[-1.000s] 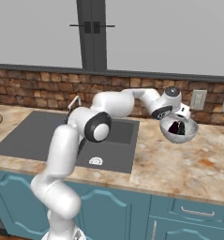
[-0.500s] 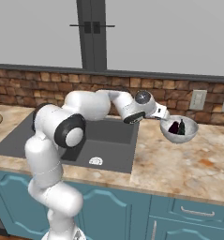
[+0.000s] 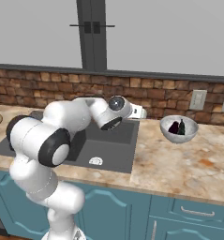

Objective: Pick the eggplants from the sink and place them in one bowl. Place the orange in the other bowl. Then turn off the sink faucet.

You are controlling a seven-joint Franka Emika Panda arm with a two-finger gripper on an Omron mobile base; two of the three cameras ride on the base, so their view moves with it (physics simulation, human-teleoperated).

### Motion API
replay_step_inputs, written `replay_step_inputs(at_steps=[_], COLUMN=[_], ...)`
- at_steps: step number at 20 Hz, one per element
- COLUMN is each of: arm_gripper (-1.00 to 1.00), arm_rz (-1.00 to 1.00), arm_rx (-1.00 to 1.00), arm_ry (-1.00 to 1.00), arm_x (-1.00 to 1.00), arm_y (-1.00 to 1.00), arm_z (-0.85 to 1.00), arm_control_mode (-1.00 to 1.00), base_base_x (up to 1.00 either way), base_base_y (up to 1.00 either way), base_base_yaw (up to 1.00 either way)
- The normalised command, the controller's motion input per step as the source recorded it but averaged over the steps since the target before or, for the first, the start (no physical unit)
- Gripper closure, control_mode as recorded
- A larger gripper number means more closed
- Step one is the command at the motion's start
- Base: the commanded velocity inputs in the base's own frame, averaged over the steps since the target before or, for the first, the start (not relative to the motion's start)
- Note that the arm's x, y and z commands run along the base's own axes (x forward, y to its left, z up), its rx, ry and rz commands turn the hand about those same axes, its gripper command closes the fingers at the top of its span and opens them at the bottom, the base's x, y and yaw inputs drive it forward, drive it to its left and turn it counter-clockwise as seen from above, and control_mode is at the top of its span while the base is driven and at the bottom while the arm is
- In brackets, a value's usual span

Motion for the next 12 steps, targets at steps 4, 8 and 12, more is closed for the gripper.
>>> replay_step_inputs(at_steps=[4, 8, 12], arm_gripper=[-1.0, -1.0, -1.0], arm_rz=[0.27, 0.31, 0.34], arm_rx=[0.0, 0.0, 0.0], arm_ry=[0.0, 0.0, 0.0], arm_x=[-0.21, -0.08, 0.0], arm_y=[0.39, 0.47, 0.54], arm_z=[0.02, 0.0, -0.1], arm_control_mode=[-1.0, -1.0, -1.0], base_base_x=[0.0, 0.0, 0.0], base_base_y=[0.0, 0.0, 0.0], base_base_yaw=[0.0, 0.0, 0.0])
